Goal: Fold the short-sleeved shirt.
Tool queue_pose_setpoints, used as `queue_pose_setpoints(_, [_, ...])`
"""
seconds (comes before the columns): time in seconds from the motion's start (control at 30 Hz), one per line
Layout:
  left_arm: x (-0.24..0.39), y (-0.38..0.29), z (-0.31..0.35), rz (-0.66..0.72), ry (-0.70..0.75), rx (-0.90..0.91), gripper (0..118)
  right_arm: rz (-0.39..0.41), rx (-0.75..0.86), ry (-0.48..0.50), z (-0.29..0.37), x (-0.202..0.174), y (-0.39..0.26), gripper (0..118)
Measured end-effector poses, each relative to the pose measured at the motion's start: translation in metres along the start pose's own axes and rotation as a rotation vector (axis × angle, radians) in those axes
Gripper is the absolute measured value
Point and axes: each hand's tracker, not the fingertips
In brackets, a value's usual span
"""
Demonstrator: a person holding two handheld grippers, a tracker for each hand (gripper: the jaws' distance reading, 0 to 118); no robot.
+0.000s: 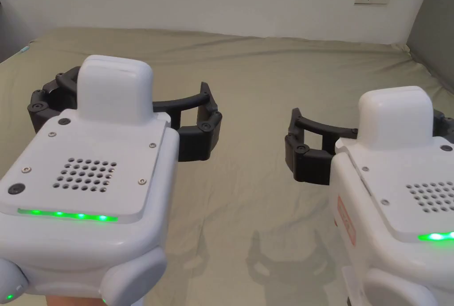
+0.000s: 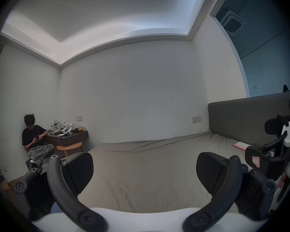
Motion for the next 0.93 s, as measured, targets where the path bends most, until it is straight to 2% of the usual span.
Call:
queue_pose_setpoints(0.03, [0.0001, 0.0002, 0.0, 0.002, -0.002, -0.001, 118, -0.032, 0.049, 0.075, 0.0039, 0.0045, -0.0032, 114])
queue_pose_setpoints(0.07, [0.0008, 0.0003, 0.0001, 0.003, -0.005, -0.001, 118, -0.045, 0.061, 0.099, 0.0063, 0.0054, -0.003, 114])
queue_pose_setpoints(0.13, [0.0014, 0.0006, 0.0007, -0.002, -0.007, 0.001, 118, -0.03, 0.028, -0.015, 0.0074, 0.0027, 0.0006, 114])
queue_pose_setpoints(0.23, [0.0024, 0.0007, 0.0011, -0.01, -0.004, 0.007, 118, 0.032, 0.028, -0.051, 0.004, -0.0012, 0.0012, 114])
queue_pose_setpoints(0.93, [0.0048, -0.0007, 0.0007, -0.007, -0.005, 0.005, 118, 0.03, 0.019, -0.07, 0.0052, -0.0025, 0.0029, 114])
